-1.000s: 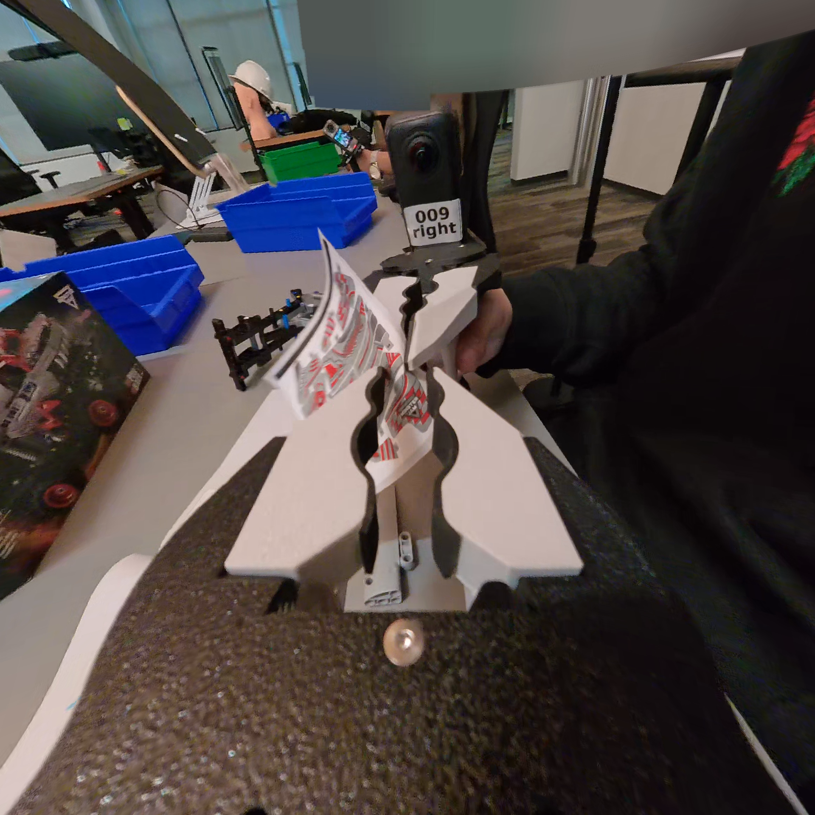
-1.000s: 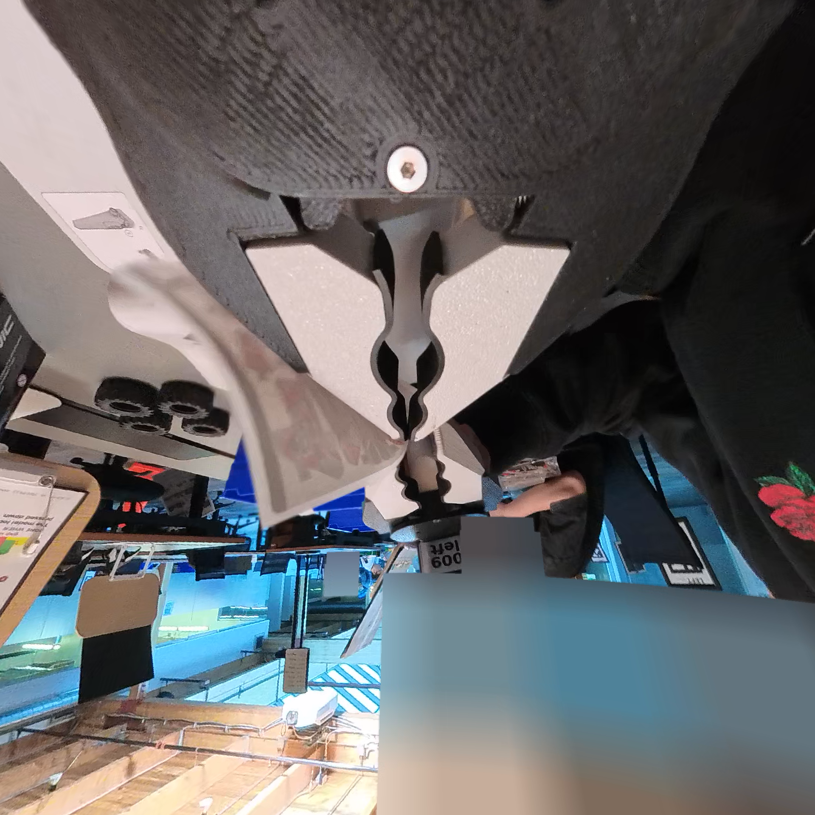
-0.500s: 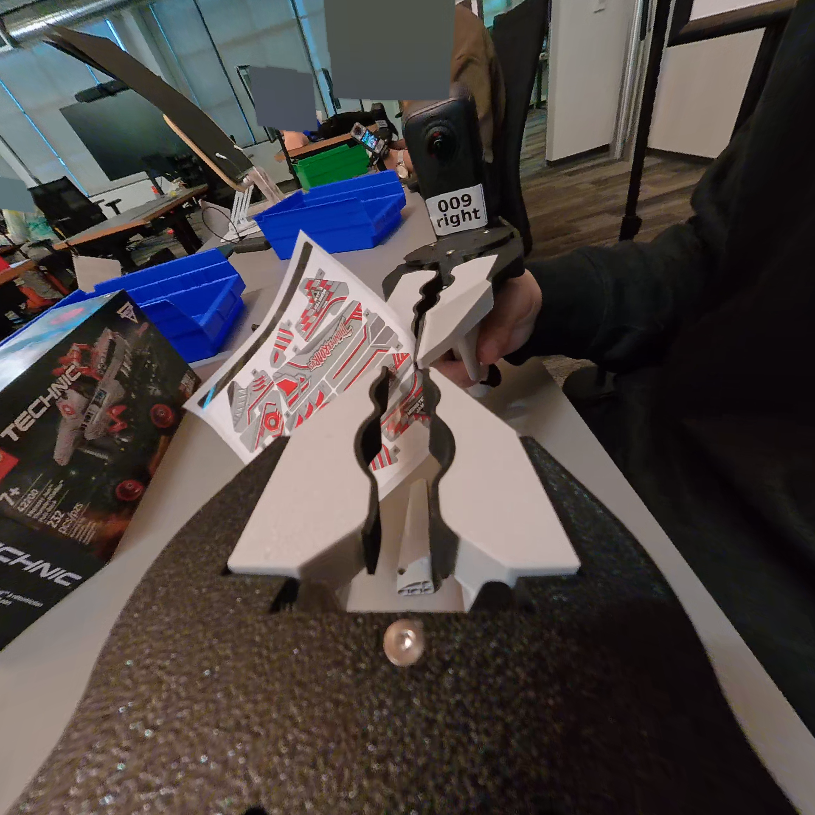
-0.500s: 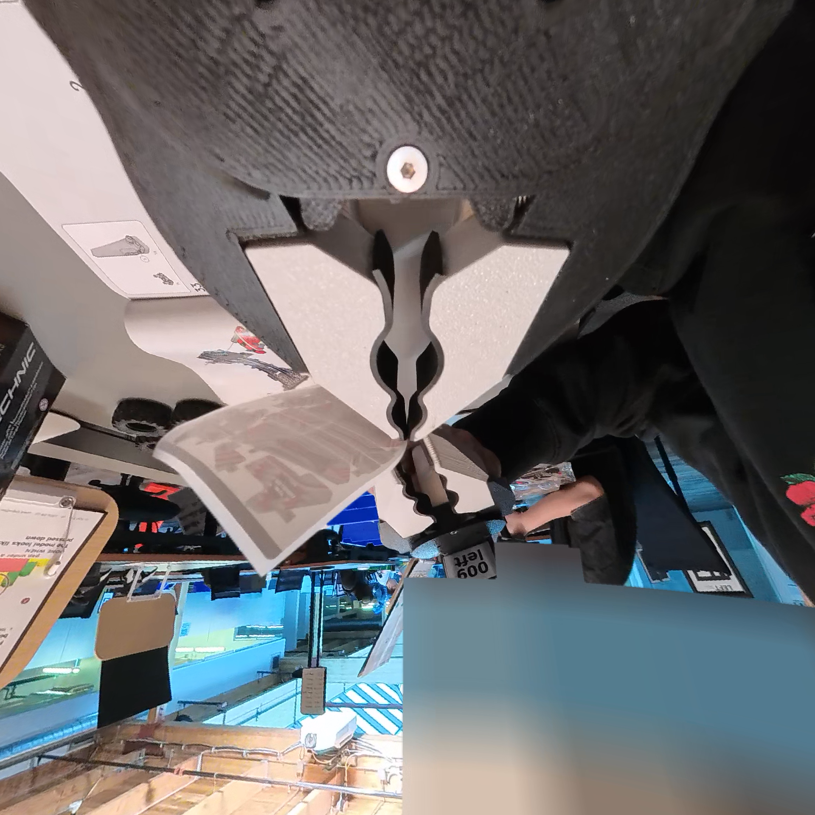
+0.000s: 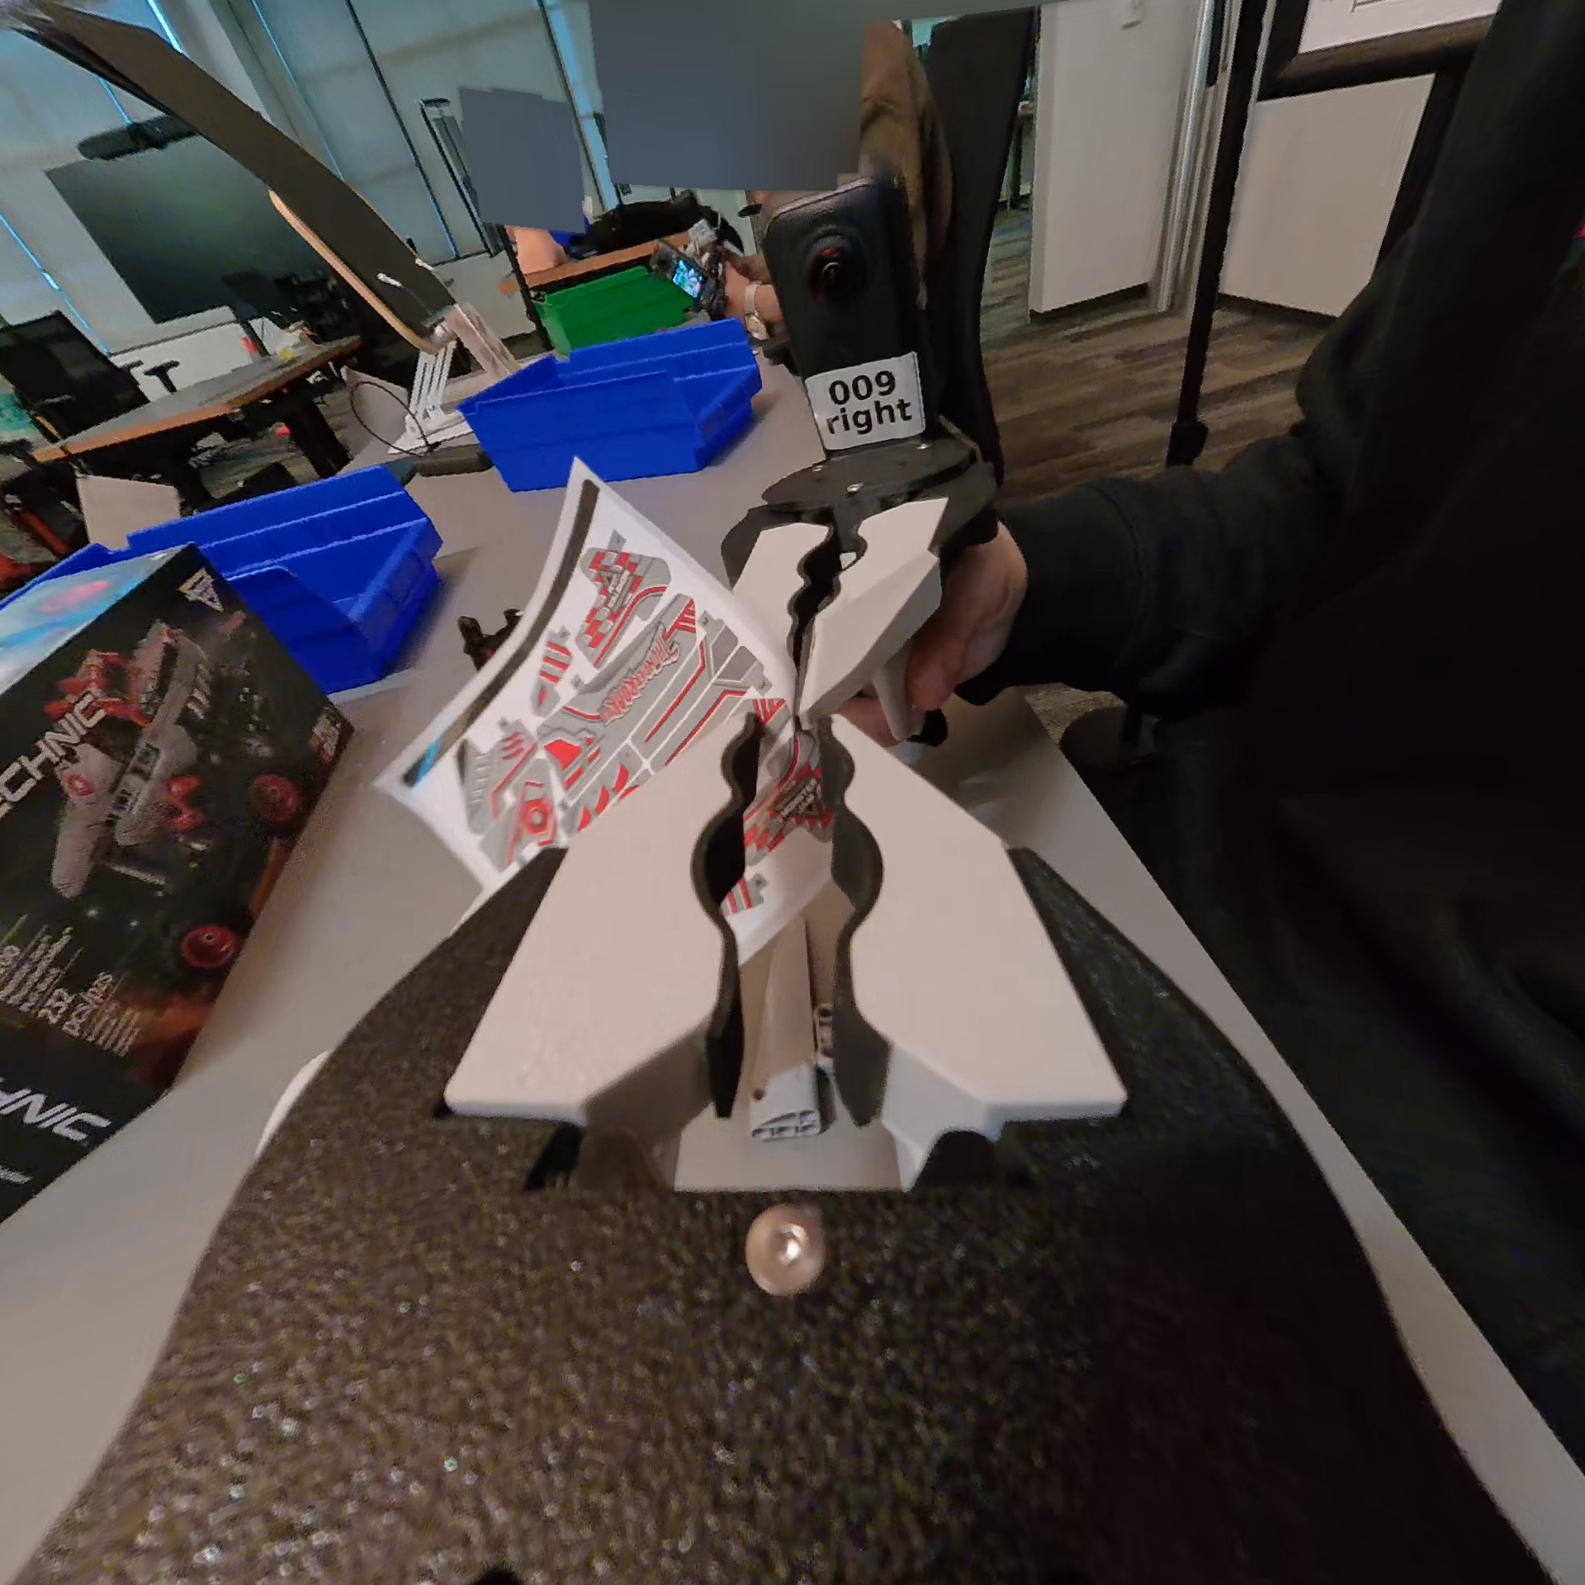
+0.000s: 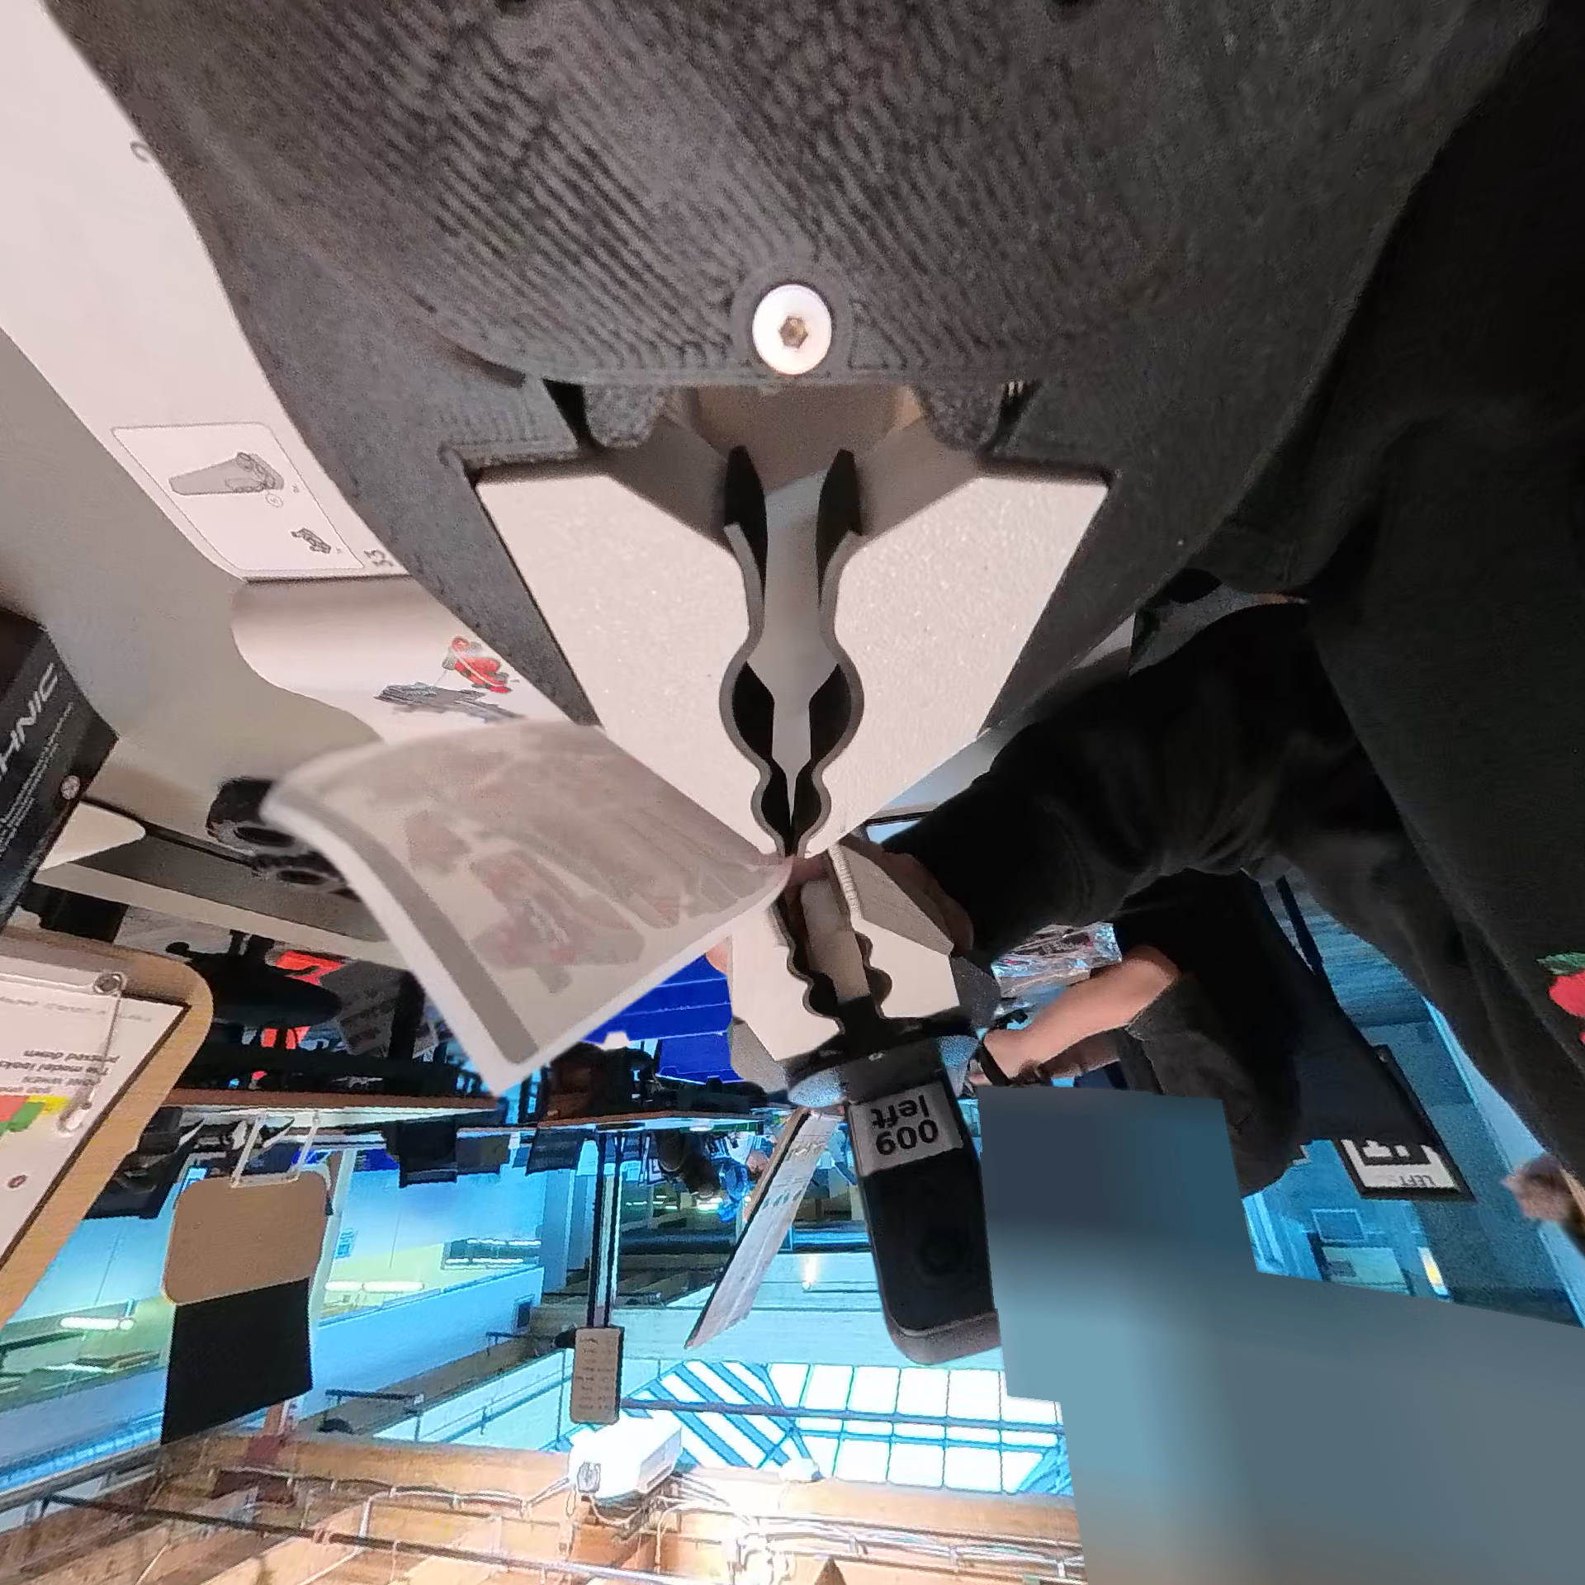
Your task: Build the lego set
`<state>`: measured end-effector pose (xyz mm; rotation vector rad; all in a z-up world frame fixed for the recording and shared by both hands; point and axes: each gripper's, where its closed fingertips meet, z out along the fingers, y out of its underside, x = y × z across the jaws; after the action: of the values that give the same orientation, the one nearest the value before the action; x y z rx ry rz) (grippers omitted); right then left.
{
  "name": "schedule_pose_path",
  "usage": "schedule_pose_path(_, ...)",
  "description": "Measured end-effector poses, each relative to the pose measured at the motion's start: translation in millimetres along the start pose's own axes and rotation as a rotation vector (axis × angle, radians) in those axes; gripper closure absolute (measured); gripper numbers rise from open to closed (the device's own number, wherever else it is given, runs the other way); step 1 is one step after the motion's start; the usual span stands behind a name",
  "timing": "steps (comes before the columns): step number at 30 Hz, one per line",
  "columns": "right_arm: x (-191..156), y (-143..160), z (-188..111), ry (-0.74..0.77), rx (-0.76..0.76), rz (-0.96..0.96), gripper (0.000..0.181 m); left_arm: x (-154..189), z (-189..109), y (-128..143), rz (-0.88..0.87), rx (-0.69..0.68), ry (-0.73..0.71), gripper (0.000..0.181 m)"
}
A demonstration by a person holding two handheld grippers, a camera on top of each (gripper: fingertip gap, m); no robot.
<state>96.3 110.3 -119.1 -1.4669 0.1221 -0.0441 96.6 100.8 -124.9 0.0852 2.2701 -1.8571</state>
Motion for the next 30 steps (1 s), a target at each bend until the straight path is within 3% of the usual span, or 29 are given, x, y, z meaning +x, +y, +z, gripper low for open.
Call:
schedule_pose_path(12, -10, 1, -3, -0.051, -0.015, -0.085, 0.181, 11, 3, -1, 0.007, 0.017, 0.067, 0.173)
schedule_pose_path(30, -11, 3, -5, -0.066, -0.028, -0.068, 0.181, 12, 4, 2, 0.049, -0.004, 0.063, 0.175)
